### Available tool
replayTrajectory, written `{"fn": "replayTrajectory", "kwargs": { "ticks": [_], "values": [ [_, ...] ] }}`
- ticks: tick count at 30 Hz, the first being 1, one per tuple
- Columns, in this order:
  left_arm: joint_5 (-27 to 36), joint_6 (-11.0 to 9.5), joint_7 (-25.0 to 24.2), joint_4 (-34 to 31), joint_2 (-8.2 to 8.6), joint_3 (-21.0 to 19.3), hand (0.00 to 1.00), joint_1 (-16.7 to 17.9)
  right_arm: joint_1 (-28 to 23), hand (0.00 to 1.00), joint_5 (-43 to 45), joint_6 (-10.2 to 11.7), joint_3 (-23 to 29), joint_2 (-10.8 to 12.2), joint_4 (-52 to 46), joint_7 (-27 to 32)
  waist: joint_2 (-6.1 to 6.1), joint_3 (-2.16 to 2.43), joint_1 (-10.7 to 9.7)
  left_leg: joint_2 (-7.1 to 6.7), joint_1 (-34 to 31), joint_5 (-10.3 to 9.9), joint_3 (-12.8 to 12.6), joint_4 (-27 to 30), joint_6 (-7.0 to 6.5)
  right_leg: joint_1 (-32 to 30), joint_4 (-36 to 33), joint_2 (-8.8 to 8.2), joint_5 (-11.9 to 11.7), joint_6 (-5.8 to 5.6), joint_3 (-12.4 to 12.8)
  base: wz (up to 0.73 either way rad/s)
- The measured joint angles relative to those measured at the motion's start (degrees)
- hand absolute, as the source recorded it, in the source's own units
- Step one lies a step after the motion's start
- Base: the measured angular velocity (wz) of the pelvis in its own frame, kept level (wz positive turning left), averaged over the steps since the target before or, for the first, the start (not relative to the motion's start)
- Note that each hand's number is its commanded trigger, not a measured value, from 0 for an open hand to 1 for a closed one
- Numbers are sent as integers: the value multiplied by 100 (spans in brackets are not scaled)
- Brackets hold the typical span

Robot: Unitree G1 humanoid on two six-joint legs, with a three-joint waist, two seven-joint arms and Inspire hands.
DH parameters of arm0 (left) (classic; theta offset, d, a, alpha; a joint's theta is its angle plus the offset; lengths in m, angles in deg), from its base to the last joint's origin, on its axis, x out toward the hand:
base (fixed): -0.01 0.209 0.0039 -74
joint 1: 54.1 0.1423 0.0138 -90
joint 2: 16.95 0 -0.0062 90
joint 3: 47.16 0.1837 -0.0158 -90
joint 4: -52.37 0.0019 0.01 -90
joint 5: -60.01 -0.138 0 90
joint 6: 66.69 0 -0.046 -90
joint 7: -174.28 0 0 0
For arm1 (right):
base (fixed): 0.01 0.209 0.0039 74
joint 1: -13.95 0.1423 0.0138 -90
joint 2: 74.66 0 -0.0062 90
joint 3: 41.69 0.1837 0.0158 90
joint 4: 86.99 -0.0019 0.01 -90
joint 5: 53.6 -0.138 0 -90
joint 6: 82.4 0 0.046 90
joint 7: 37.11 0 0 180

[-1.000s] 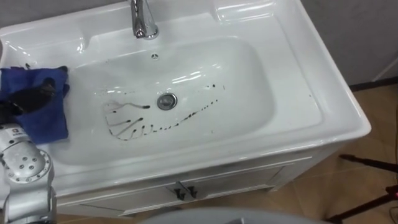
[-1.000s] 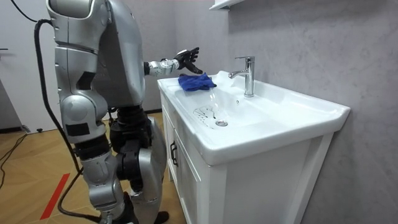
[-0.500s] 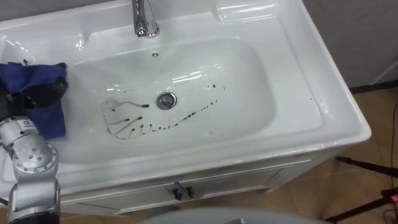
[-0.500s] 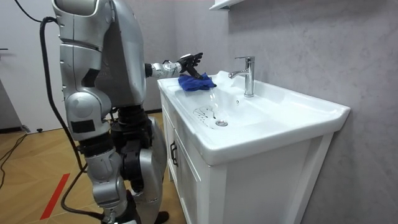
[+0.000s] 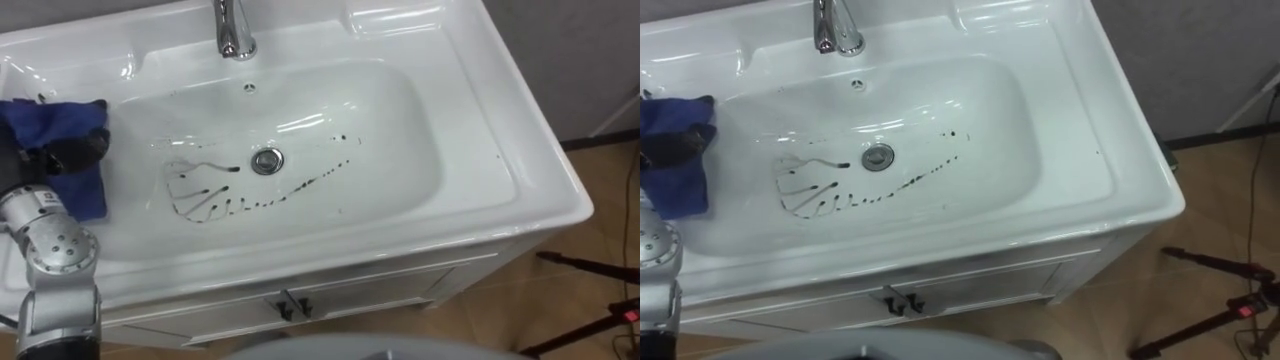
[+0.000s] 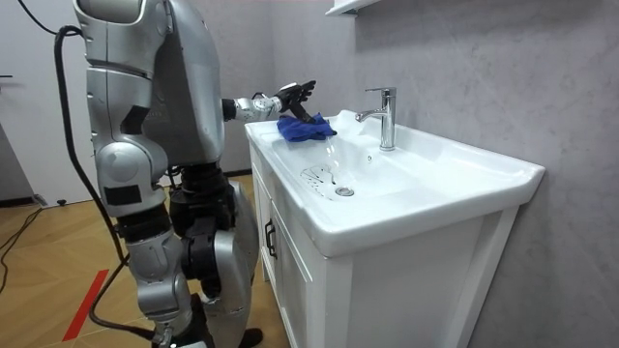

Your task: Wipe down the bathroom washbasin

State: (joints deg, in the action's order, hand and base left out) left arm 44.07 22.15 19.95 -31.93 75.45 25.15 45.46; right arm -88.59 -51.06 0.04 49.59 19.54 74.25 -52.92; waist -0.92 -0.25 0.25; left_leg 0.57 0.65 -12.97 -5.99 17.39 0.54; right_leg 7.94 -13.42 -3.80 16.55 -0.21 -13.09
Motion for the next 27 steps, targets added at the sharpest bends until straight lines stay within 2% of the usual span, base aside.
{"fn": "replayTrajectory", "kwargs": {
  "ticks": [5, 12, 16, 17, 22, 27],
  "values": [
    [-234, 14, -26, 75, 174, 16, 0, 0, 1, 0, 4, 3, 6, 11, -10, 12, -2, 2, -3, 3, 16, 0, -16, -2, 0, -10, -25, 2, -1, 1, 38, -3],
    [-285, 90, -150, 108, 173, 96, 0, 1, -11, 0, 4, 0, 12, 11, -23, 17, 50, 20, -9, 4, 12, 0, -23, 14, 0, -11, -34, 1, -1, 1, 46, 0],
    [-553, 98, -158, 121, 173, 97, 0, 1, -17, 0, -12, 4, 12, 13, 4, 28, 63, 16, -18, 11, 33, 0, -22, 9, 0, -2, -43, 4, -5, 6, 51, 0],
    [-673, 97, -158, 181, 173, 97, 0, 1, -35, 0, -44, 5, 12, 13, 7, 31, 89, 0, -11, 11, 62, 0, -23, -1, 0, 19, -42, 6, -5, 6, 83, 0],
    [-887, 97, -156, 359, 173, 99, 0, 1, -108, 0, -224, 8, 12, 13, 9, 25, 101, -4, -5, 19, 68, 0, -30, -1, 0, 21, -19, 41, -11, 17, 208, -1],
    [-1259, 180, -144, 1013, 170, 103, 0, -2, -169, 0, -231, -8, 8, 37, 9, 20, 122, -5, -22, 31, 68, -1, -72, 0, 0, 11, -16, 49, -17, 26, 239, -3]
  ]
}}
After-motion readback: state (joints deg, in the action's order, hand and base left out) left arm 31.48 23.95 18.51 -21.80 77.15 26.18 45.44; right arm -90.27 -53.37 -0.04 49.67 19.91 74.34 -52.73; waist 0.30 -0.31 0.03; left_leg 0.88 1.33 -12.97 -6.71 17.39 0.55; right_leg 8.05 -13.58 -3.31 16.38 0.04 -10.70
